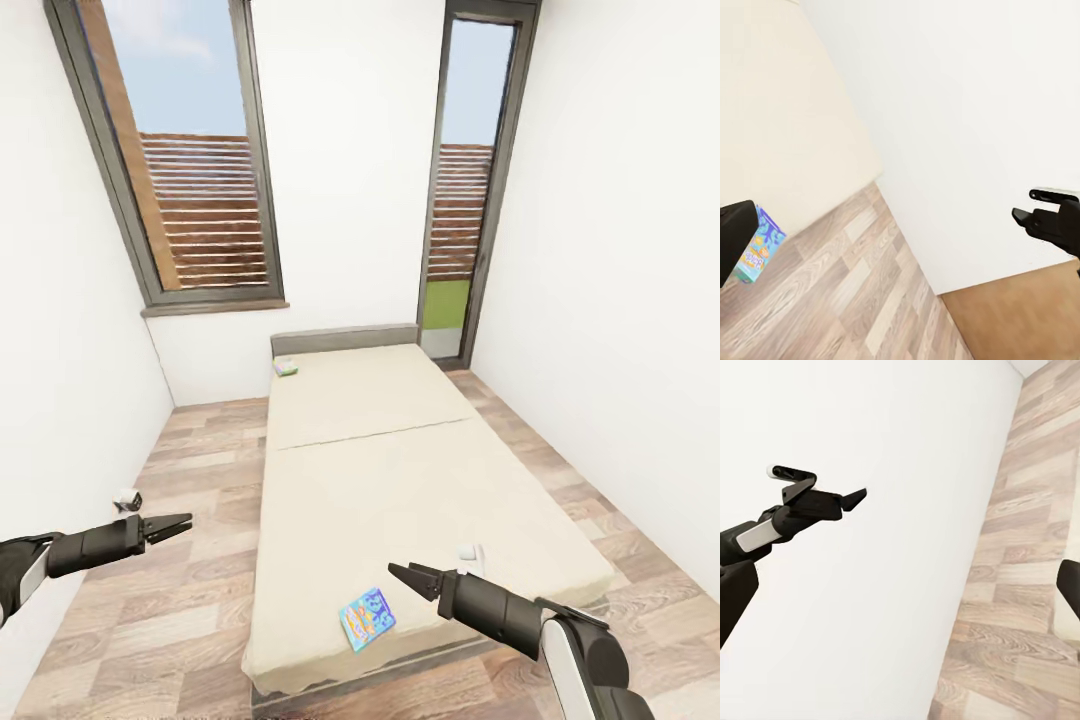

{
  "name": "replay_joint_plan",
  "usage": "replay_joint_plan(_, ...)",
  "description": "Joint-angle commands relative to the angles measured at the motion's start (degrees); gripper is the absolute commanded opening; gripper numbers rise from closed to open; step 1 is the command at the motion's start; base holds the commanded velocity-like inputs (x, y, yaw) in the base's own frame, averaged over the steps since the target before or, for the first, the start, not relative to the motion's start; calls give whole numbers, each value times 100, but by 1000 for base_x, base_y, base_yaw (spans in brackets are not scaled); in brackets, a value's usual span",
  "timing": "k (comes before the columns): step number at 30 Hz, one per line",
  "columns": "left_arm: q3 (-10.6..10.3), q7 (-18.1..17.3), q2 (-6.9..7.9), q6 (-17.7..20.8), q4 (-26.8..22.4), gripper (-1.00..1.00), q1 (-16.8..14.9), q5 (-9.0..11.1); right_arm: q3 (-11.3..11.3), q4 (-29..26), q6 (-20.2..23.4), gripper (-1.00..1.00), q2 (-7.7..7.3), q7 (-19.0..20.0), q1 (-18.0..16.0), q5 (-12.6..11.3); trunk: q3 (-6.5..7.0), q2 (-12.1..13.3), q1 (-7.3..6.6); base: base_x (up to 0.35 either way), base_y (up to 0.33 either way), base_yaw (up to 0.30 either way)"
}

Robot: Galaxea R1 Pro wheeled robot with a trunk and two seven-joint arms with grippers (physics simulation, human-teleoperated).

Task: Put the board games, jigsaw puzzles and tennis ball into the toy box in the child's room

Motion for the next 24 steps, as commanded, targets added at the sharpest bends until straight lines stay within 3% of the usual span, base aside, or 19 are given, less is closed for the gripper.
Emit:
replay_joint_plan(1,-23,-17,0,61,2,100,-6,24,-12,-3,27,100,5,21,-5,1,-13,-13,4,0,-2,290)
replay_joint_plan(8,-23,-17,0,67,2,100,-6,23,-22,2,27,100,5,21,-5,0,-13,-13,4,0,97,195)
replay_joint_plan(24,-23,-17,0,62,5,100,-6,20,-27,6,27,100,5,28,-5,51,-13,-13,4,0,37,14)
